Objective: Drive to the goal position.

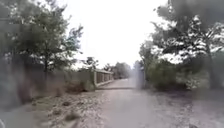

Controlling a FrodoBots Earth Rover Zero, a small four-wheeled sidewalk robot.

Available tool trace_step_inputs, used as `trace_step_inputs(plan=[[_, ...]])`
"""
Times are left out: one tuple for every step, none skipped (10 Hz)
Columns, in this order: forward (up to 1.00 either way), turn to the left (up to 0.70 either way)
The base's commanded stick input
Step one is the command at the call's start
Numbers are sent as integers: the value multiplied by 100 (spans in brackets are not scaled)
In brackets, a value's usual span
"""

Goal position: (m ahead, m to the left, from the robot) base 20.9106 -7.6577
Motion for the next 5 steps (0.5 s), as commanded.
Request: trace_step_inputs(plan=[[69, 1], [69, 1], [69, 1], [69, 1], [69, 0]])
